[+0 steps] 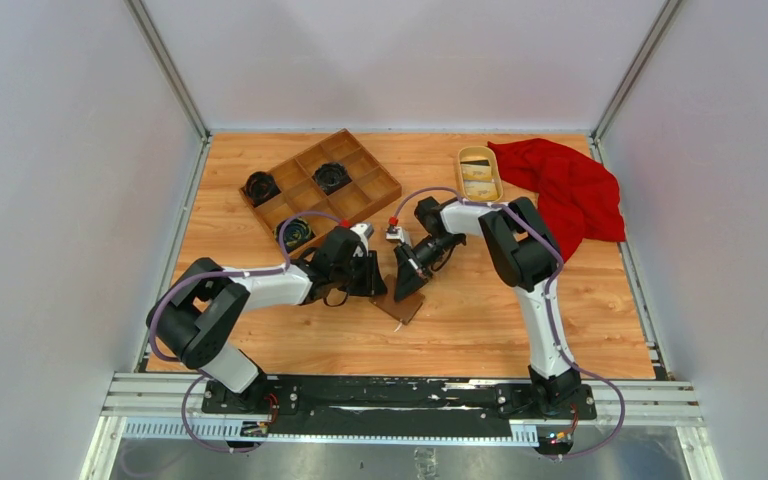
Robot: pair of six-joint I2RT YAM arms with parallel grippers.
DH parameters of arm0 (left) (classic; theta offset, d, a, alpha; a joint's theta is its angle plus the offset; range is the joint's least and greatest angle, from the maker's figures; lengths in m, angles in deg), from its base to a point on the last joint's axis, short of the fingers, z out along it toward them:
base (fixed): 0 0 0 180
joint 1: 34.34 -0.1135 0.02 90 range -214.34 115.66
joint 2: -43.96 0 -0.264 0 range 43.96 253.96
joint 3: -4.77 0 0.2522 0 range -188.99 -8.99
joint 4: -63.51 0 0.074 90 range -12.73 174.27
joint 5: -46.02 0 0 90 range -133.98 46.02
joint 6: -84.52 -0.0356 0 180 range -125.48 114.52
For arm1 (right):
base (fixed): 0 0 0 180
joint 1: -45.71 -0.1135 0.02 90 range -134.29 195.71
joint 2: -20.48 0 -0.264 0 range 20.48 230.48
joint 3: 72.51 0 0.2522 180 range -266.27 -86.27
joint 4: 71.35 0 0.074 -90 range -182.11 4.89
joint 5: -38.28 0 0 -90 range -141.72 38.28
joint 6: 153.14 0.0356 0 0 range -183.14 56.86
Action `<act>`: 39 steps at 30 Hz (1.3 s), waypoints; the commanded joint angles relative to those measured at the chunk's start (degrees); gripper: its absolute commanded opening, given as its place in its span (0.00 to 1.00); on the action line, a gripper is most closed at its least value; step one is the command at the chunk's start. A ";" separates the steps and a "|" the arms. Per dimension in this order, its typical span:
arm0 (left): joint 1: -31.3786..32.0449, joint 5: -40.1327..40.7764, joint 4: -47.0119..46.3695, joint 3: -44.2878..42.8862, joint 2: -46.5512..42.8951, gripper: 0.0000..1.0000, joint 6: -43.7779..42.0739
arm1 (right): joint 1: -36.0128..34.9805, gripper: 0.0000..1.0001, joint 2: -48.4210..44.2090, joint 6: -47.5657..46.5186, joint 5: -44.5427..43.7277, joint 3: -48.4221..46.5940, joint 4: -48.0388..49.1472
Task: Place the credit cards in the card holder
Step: Close the card holder at the center of the board, then reset both arms
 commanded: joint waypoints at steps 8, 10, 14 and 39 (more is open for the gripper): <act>0.45 1.28 5.33 2.20 1.82 0.36 -2.23 | 0.80 0.24 4.33 -13.69 -3.81 -5.00 -4.37; 0.45 0.93 5.33 1.82 1.63 0.38 -2.35 | -0.27 0.53 1.49 -19.25 -1.29 -8.08 -9.57; 0.32 1.17 5.33 1.77 -0.93 0.43 -2.05 | -0.49 0.67 -5.24 -23.51 -3.01 -6.76 -10.56; -2.95 12.15 24.11 -2.24 -57.76 1.00 -19.60 | 16.15 0.88 -55.75 -25.93 -34.09 6.23 -0.50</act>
